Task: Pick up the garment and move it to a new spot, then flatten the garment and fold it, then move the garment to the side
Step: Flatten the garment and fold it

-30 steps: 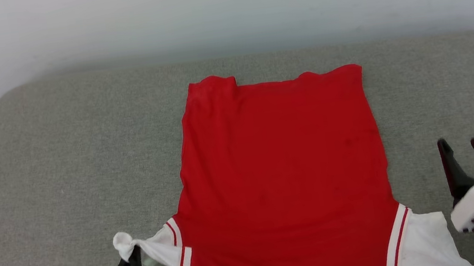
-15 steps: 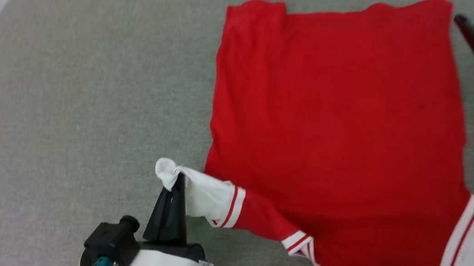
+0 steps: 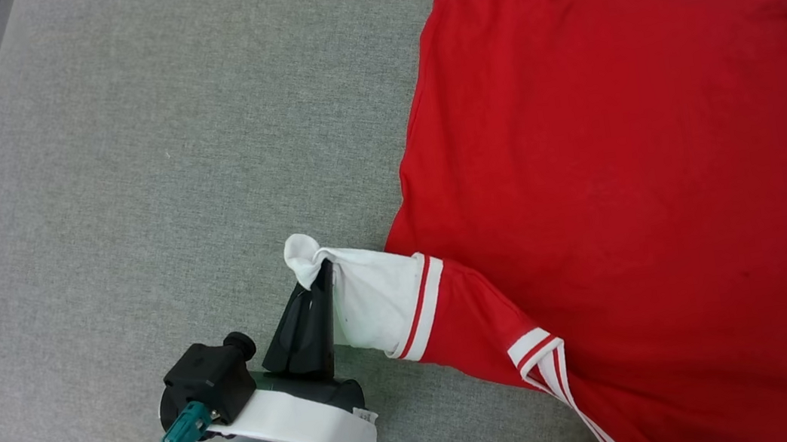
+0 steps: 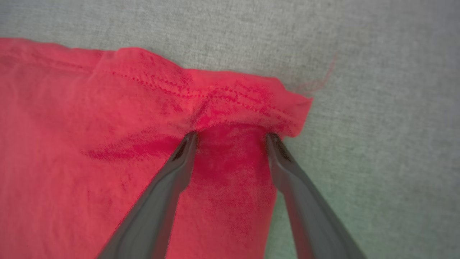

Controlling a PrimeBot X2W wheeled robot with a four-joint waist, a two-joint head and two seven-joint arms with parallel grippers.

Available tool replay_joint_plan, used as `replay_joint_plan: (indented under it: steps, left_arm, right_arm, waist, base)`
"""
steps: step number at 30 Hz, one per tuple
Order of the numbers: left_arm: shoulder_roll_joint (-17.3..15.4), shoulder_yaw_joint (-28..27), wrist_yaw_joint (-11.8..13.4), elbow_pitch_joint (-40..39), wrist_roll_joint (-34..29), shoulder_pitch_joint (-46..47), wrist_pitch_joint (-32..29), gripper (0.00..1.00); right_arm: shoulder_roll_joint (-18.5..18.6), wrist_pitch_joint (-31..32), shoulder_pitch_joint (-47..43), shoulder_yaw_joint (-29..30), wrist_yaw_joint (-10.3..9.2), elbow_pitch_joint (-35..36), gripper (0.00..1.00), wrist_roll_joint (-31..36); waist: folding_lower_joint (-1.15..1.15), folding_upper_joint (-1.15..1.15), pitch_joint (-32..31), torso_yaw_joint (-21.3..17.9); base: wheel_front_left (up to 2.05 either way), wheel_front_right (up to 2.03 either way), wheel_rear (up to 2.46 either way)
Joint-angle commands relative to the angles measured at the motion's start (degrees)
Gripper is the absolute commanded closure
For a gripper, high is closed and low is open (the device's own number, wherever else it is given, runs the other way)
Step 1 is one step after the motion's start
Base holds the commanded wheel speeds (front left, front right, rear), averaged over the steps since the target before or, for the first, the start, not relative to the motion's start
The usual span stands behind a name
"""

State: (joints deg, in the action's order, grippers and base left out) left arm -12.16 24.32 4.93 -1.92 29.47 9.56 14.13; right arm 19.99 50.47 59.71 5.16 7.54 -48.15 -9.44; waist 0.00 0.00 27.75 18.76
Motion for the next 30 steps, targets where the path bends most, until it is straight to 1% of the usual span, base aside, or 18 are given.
replay_joint_plan:
  steps: [1, 2, 3, 7, 10, 14, 16, 19, 23, 26, 28, 30]
  left_arm:
    - [0.2, 0.0, -0.3, 0.1, 0.0, 0.5, 0.3, 1.0]
    - [0.4, 0.0, -0.3, 0.4, 0.1, 0.6, 0.4, 1.0]
    - [0.5, 0.0, -0.4, 0.6, 0.1, 0.6, 0.4, 1.0]
    - [0.9, -0.1, -0.9, 1.4, 0.3, 0.7, 0.7, 1.0]
    - [0.4, -0.6, -0.8, 2.0, 0.4, 0.0, 0.7, 1.0]
    - [-0.6, -1.3, -0.4, 3.0, 0.8, -1.3, 0.4, 1.0]
    - [-1.1, -1.8, 0.0, 3.4, 1.2, -2.0, -0.1, 1.0]
    - [-1.7, -2.4, 1.1, 3.3, 1.6, -3.5, -1.1, 1.0]
    - [-3.1, -3.4, 2.9, 2.6, 2.0, -5.8, -2.6, 1.0]
    - [-4.2, -4.4, 3.9, 2.4, 2.5, -7.7, -3.4, 1.0]
    - [-4.8, -5.0, 4.6, 2.1, 2.7, -9.1, -3.8, 1.0]
    - [-5.4, -5.8, 5.3, 2.0, 3.1, -10.3, -4.1, 1.0]
  right_arm:
    - [-0.4, 3.4, -4.7, 0.2, -0.1, -4.1, 0.3, 0.1]
    - [-0.6, 4.9, -5.0, 0.8, -0.11, -5.0, 0.6, 0.0]
    - [-0.6, 6.1, -5.3, 1.3, -0.12, -5.5, 1.0, 0.2]
    - [-0.7, 4.4, -4.4, 2.3, -0.1, -3.7, 1.0, 1.2]
    - [0.0, 2.4, -3.0, 0.8, -0.07, -0.8, 1.0, 1.7]
    - [2.3, 0.0, -2.5, -3.6, -0.09, 3.6, 1.0, 0.7]
    - [4.0, -0.3, -4.2, -7.5, -0.09, 5.7, 1.0, 0.0]
    - [5.8, -0.8, -8.4, -10.9, -0.08, 9.7, 1.0, -3.3]
    - [8.5, -0.6, -16.0, -12.6, -0.08, 16.7, 1.0, -7.7]
    - [9.7, -0.3, -23.1, -11.4, -0.08, 23.0, 1.0, -9.9]
    - [10.2, 0.2, -28.2, -9.6, -0.08, 27.6, 1.0, -10.9]
    - [9.6, 0.8, -34.1, -7.4, -0.08, 32.5, 1.0, -11.2]
  waist:
    - [0.0, 0.0, 0.0, 0.1]
    - [0.0, 0.0, 0.0, 0.1]
    - [0.0, 0.0, -0.1, 0.2]
    - [0.0, 0.0, -1.0, 0.2]
    - [0.0, 0.0, -2.6, -0.4]
    - [0.0, 0.0, -5.9, -1.9]
    - [0.0, 0.0, -8.0, -3.1]
    - [0.0, 0.0, -11.6, -5.2]
    - [0.0, 0.0, -15.6, -8.3]
    - [0.0, 0.0, -18.1, -10.7]
    - [0.0, 0.0, -19.4, -12.2]
    - [0.0, 0.0, -20.8, -13.5]
  base:
    - [0.0, 0.0, 0.0]
    - [0.0, 0.0, 0.0]
    - [0.0, 0.0, 0.0]
    - [0.0, 0.0, 0.0]
    - [0.0, 0.0, 0.0]
    - [0.0, 0.0, 0.0]
    - [0.0, 0.0, 0.0]
    - [0.0, 0.0, 0.0]
    - [0.0, 0.0, 0.0]
    - [0.0, 0.0, 0.0]
    - [0.0, 0.0, 0.0]
    - [0.0, 0.0, 0.0]
